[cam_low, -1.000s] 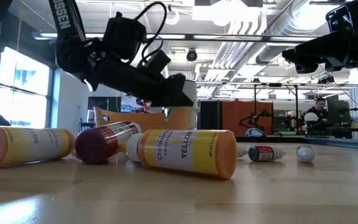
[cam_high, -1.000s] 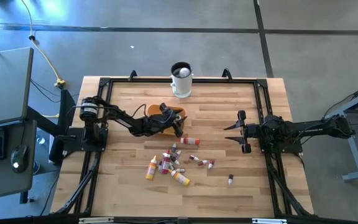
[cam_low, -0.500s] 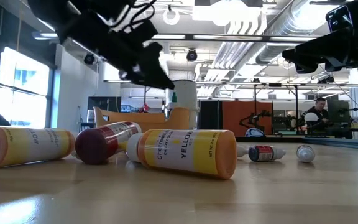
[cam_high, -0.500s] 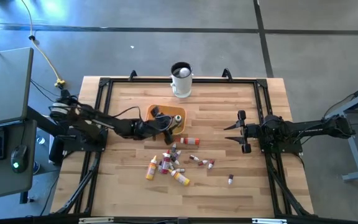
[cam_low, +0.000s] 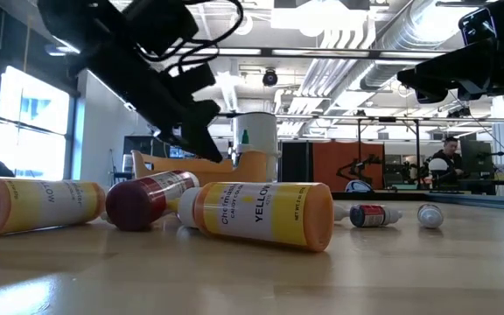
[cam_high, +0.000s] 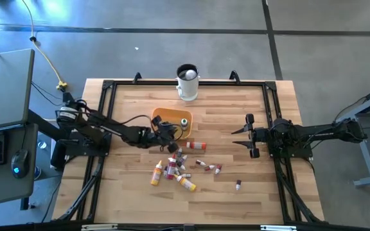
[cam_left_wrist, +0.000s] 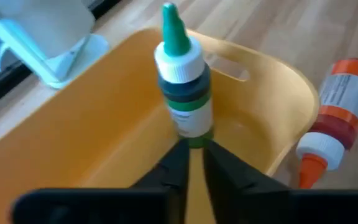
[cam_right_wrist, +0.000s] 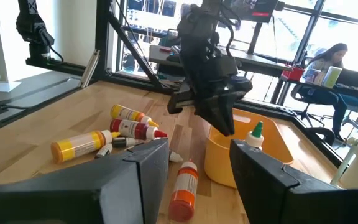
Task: Pick & Place food coloring
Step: Put the large green food coloring bottle into the yellow bin
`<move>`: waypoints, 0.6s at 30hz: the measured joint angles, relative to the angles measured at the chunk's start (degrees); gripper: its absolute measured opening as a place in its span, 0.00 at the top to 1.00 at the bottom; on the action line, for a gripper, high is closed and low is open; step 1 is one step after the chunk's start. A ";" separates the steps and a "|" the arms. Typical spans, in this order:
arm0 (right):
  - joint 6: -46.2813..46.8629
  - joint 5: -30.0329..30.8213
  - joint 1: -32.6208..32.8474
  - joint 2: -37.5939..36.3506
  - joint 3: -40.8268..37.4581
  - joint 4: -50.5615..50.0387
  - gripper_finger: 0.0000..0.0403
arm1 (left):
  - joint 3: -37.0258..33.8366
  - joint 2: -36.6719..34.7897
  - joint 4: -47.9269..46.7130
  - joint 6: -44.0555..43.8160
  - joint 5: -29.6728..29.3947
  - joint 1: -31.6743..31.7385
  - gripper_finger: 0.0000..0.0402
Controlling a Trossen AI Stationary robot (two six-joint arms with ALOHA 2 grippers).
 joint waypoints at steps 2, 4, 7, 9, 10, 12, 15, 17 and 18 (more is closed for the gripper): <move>0.00 0.00 0.00 -0.02 0.02 0.00 0.59 | 0.00 1.04 2.02 0.54 2.05 0.64 0.98; 0.00 0.00 0.01 0.00 0.00 0.00 0.59 | -0.02 1.77 3.89 1.04 4.80 1.33 0.98; 0.00 0.00 0.02 0.00 0.01 0.00 0.59 | 0.00 3.11 7.07 3.52 7.42 1.76 0.97; 0.00 0.01 0.00 -0.01 0.00 0.00 0.59 | 0.00 3.96 8.41 4.80 7.51 2.05 0.98; 0.00 0.00 0.01 0.00 0.00 0.00 0.59 | 0.00 4.26 8.75 5.21 7.27 2.32 0.99; 0.00 0.02 0.00 -0.02 0.02 0.00 0.59 | 0.00 4.49 8.65 5.32 7.07 3.14 0.99; 0.00 0.00 0.01 -0.01 0.00 0.00 0.59 | 0.00 4.49 8.78 5.46 7.80 4.53 0.99; 0.00 0.00 0.01 -0.02 0.00 0.00 0.59 | 0.00 4.49 8.74 5.46 9.22 5.61 1.00; 0.00 0.00 0.01 0.00 0.01 0.00 0.59 | 0.00 4.49 8.80 5.46 10.01 6.17 1.00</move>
